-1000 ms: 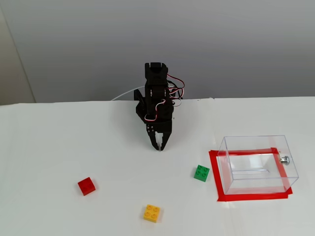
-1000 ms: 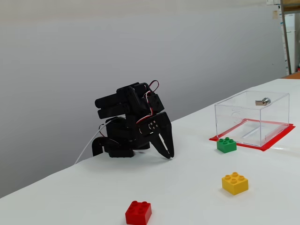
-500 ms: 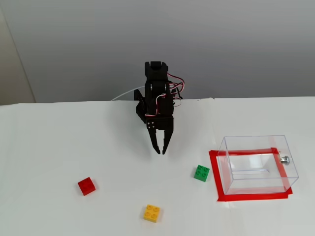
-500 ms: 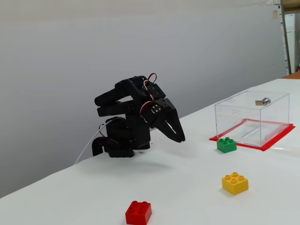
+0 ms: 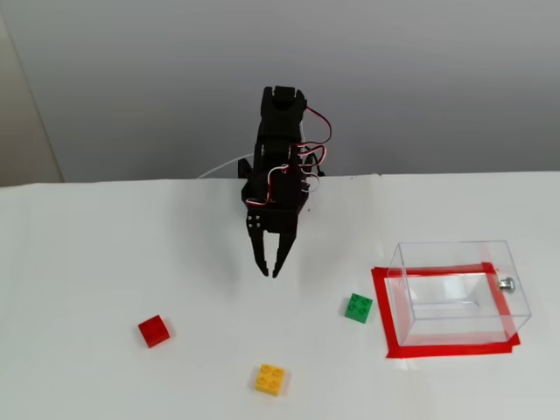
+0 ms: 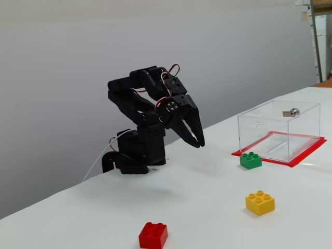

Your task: Pick the red lego brick and place it into the transparent box

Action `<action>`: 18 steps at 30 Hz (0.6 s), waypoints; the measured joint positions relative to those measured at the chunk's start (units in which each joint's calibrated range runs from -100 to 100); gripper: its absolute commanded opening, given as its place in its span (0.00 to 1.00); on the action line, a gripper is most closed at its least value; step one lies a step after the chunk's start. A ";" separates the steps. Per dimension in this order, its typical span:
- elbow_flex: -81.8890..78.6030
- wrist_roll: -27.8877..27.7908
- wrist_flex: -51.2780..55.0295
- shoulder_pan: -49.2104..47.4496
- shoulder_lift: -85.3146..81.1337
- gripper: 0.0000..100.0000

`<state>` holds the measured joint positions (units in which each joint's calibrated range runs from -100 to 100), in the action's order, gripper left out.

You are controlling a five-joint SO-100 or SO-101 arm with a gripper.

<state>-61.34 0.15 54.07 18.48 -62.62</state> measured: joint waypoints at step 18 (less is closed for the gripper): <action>18.27 0.05 -0.09 20.62 25.20 0.03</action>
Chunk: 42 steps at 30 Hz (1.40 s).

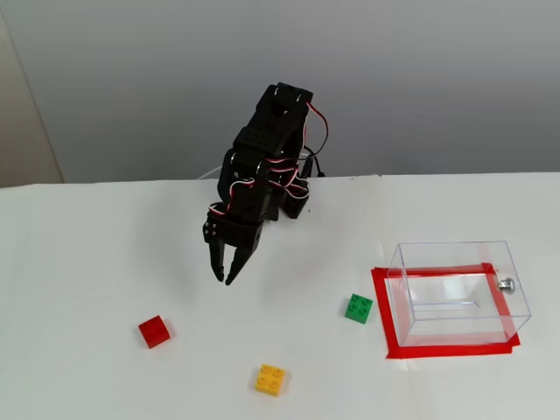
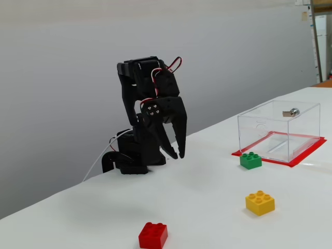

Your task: Pick the red lego brick and place it into the transparent box

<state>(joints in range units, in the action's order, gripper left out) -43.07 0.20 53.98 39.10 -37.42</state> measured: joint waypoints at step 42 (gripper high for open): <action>37.60 5.08 -4.20 13.68 45.50 0.03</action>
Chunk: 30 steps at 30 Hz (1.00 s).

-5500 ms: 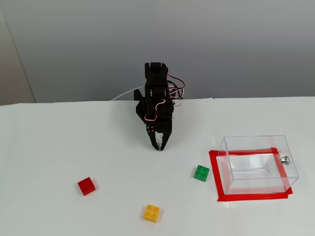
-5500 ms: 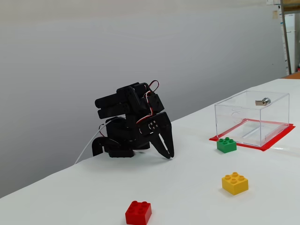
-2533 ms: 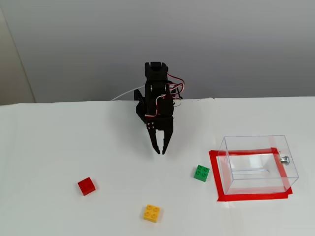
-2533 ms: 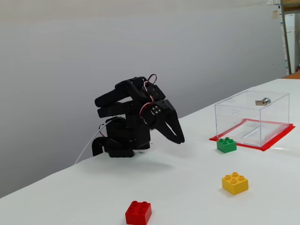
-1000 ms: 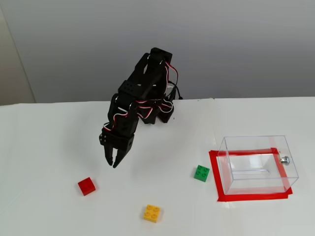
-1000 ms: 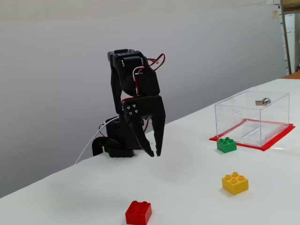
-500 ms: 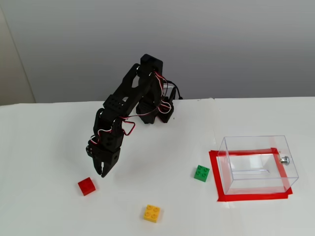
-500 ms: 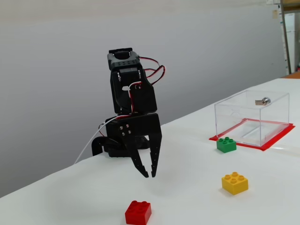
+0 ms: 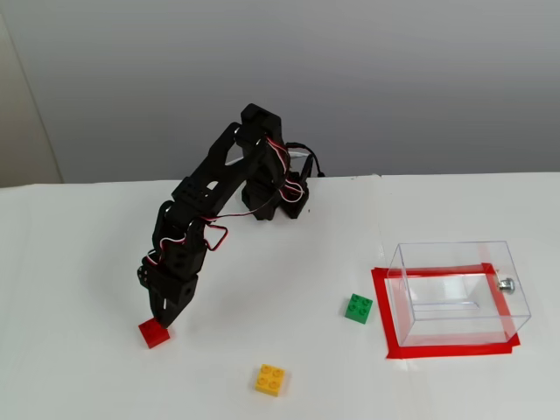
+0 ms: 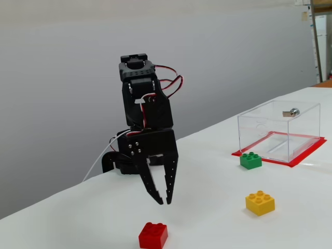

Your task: Pick the red lego brick and place it into the transparent box

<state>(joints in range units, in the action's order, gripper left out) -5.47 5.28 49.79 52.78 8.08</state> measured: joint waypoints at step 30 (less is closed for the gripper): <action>-0.53 -0.20 -0.69 0.32 2.96 0.32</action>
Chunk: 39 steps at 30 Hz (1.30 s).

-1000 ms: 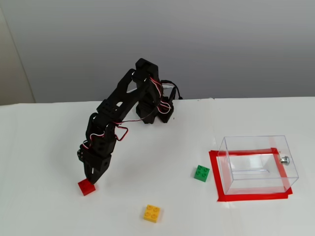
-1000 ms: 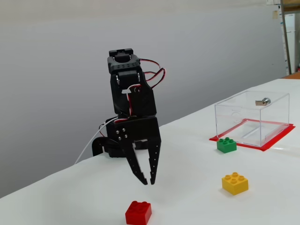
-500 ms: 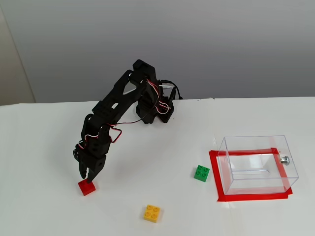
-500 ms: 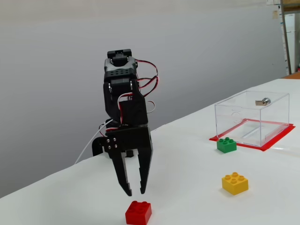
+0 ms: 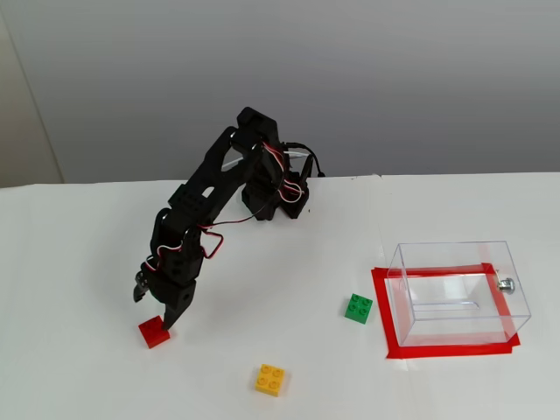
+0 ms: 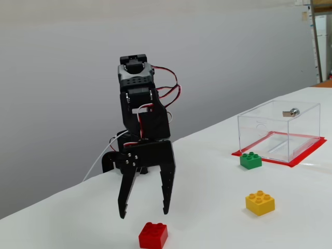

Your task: Pick the red lego brick and place it into the transparent box

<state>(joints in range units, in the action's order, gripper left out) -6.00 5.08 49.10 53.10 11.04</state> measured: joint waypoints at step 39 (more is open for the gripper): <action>1.68 0.05 -3.86 -1.50 9.56 0.31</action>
<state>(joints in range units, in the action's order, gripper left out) -4.32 5.13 45.24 51.60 20.59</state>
